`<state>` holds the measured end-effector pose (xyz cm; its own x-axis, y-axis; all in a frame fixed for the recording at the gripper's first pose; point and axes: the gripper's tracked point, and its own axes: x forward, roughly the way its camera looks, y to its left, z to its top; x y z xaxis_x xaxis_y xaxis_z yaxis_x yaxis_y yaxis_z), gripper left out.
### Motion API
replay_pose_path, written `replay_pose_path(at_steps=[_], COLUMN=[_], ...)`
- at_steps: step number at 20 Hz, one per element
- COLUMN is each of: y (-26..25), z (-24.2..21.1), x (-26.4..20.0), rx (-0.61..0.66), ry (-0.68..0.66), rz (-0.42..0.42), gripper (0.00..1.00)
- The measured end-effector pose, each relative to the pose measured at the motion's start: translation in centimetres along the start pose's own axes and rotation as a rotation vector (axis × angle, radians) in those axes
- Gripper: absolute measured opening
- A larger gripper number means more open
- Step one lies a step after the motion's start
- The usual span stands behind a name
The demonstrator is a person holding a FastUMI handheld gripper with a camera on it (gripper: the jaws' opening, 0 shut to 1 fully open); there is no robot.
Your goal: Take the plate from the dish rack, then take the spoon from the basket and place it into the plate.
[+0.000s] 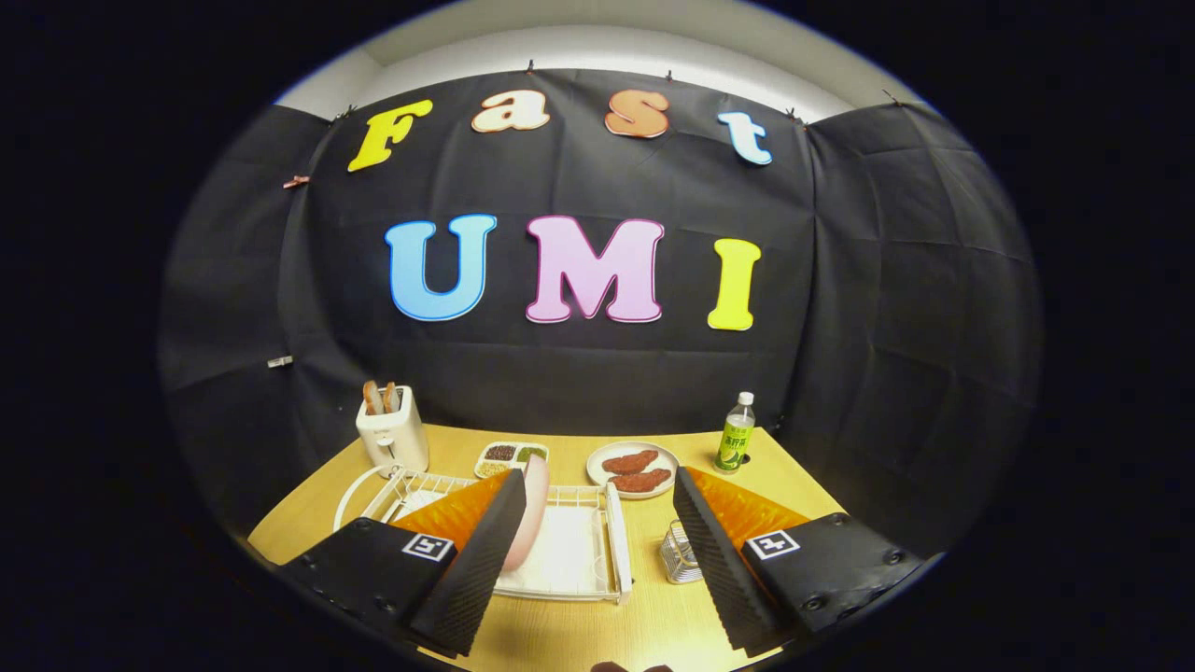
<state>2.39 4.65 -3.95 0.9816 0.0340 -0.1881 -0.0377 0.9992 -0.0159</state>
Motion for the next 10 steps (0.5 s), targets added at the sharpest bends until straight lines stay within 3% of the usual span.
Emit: replay_pose_path(at_steps=[10], y=[4.4], z=[-3.1], x=[9.0], rx=[-0.119], ry=[0.299], rz=[0.036], gripper=[0.98])
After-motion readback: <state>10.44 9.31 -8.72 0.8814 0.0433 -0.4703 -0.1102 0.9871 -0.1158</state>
